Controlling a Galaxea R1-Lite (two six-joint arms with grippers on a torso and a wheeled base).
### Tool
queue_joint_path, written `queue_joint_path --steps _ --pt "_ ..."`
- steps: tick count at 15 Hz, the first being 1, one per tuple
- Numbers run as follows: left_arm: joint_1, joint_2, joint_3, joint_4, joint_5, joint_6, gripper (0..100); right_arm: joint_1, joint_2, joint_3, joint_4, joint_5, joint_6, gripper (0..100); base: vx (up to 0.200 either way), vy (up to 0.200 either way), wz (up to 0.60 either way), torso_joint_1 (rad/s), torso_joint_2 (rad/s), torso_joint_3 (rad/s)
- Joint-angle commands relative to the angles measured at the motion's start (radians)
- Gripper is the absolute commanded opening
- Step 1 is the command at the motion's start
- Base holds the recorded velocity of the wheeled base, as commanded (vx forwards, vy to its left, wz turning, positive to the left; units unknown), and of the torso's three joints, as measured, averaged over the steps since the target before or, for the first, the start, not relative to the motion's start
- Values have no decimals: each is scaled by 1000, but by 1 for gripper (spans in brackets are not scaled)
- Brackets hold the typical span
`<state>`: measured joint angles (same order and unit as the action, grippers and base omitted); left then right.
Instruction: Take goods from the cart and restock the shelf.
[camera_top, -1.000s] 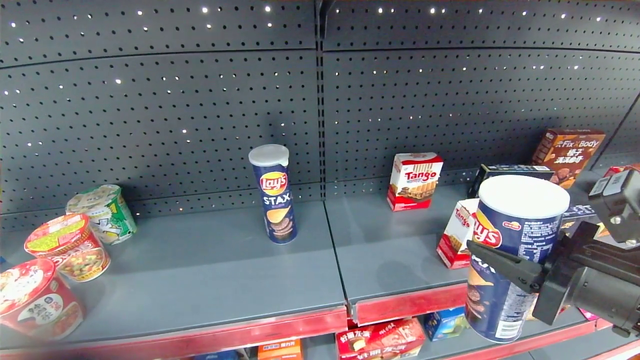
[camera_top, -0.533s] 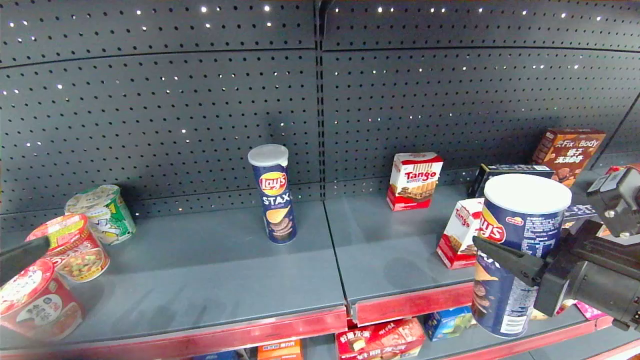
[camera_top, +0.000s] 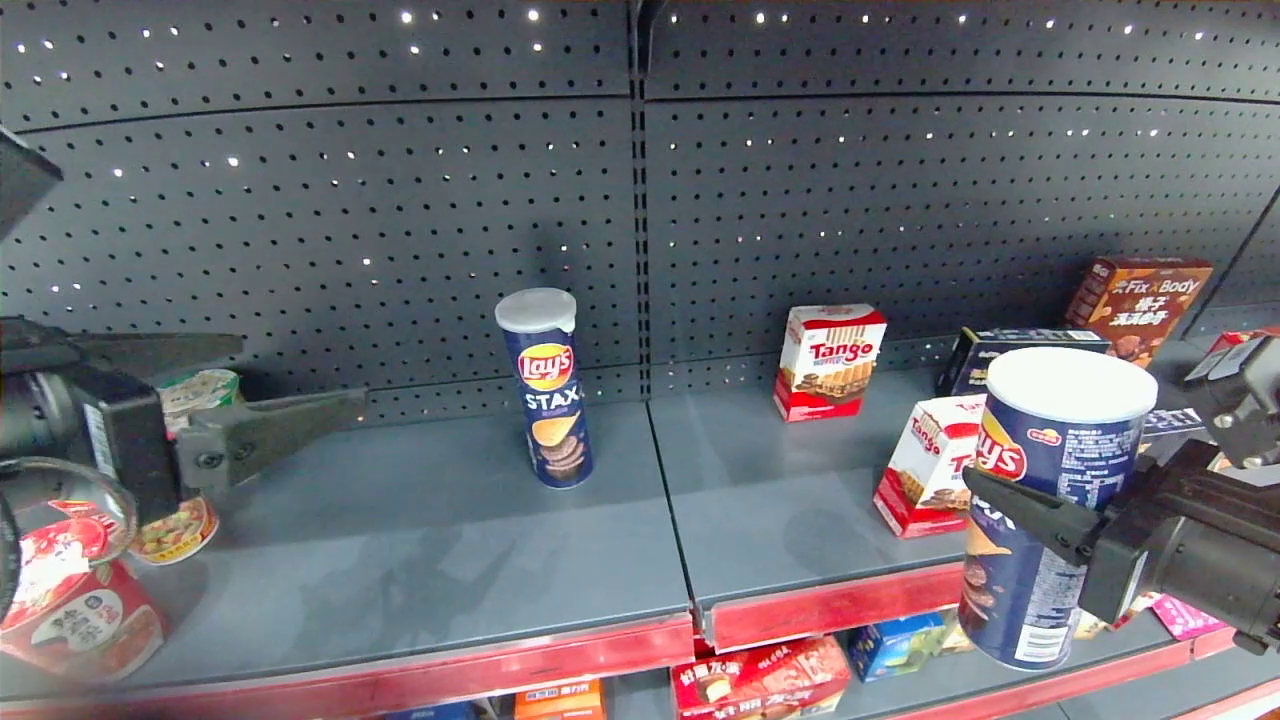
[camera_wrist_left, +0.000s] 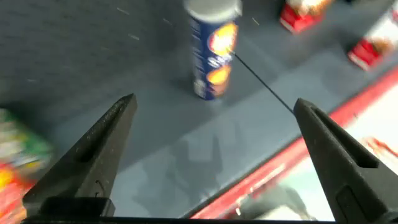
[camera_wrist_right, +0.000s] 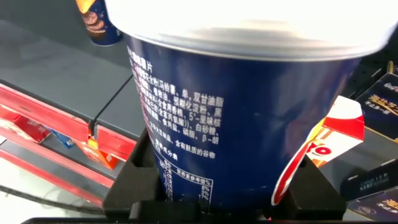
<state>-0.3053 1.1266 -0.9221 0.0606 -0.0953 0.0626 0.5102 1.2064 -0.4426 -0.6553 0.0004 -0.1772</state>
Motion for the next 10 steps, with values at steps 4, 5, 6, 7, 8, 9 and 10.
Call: queue_joint_path --steps 4,5,6,7,8,9,10 --pt "3 78 123 -64 -50 66 100 1 -1 8 -1 1 -1 0 0 0 0 0 0 0" --pt "9 113 195 -214 -156 63 100 1 -1 8 -3 3 -1 0 0 0 0 0 0 0" --pt "28 144 215 -259 -221 60 100 2 -1 8 -3 4 -1 0 0 0 0 0 0 0" --pt "41 176 216 -268 -239 59 100 2 -1 15 -3 6 -1 0 0 0 0 0 0 0" --pt "43 197 215 -269 -242 52 100 4 -2 18 -3 6 -1 0 0 0 0 0 0 0" --pt "46 223 210 -274 -244 23 100 4 -4 27 -6 6 -1 0 0 0 0 0 0 0" --pt "46 225 209 -274 -242 22 100 4 -4 27 -6 6 -1 0 0 0 0 0 0 0"
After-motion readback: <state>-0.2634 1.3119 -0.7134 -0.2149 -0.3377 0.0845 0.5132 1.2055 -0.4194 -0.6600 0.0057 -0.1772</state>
